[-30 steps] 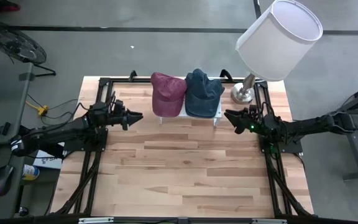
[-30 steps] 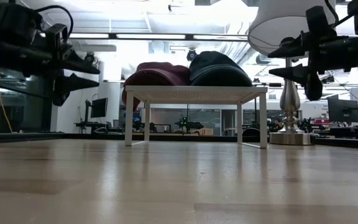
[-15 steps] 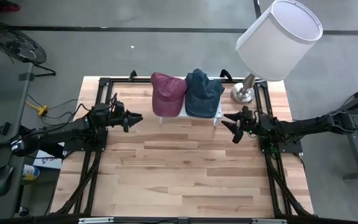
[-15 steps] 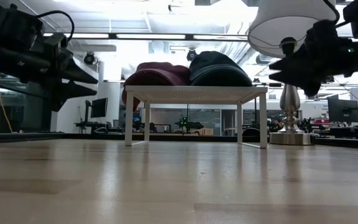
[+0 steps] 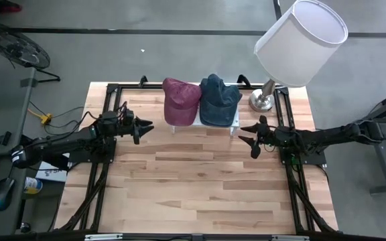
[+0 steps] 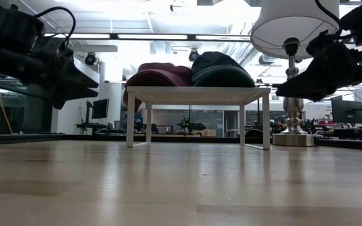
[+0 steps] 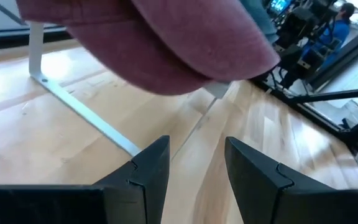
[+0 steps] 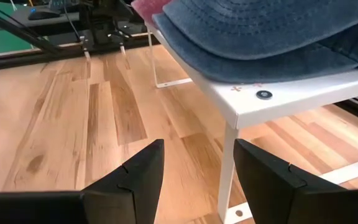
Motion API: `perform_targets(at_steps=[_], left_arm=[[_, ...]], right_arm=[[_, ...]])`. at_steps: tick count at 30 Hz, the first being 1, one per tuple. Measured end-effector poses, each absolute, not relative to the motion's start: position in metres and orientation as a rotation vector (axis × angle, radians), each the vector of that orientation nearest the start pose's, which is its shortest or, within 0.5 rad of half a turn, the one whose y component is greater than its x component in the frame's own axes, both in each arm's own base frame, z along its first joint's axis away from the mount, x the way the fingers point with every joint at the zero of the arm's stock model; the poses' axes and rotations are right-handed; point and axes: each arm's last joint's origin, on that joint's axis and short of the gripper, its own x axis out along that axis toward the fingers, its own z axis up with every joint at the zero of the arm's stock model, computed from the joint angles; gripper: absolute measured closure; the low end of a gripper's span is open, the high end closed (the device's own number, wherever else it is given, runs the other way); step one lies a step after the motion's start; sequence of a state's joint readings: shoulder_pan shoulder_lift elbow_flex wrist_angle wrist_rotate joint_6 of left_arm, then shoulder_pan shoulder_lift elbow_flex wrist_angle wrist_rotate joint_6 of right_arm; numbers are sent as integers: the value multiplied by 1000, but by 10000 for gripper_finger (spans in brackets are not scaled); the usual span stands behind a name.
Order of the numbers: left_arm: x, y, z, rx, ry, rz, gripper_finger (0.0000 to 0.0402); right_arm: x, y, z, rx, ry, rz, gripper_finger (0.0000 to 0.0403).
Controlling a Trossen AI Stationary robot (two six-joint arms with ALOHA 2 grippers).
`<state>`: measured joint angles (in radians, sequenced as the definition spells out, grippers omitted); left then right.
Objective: Pick & Place hat
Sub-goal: Return to Home Position
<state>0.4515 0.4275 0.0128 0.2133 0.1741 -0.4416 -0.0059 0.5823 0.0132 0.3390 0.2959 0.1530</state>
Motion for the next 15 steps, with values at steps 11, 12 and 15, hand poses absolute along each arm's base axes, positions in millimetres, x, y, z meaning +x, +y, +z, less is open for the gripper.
perform_targets(at_steps=[11, 12, 15], left_arm=[[112, 49, 146, -511, 165, 325, 247], [112, 49, 146, -511, 166, 325, 247], [112, 49, 146, -511, 165, 325, 247]], right_arm=[[131, -9, 145, 119, 207, -318, 215], [131, -9, 145, 119, 207, -318, 215], [131, -9, 145, 120, 207, -318, 215]])
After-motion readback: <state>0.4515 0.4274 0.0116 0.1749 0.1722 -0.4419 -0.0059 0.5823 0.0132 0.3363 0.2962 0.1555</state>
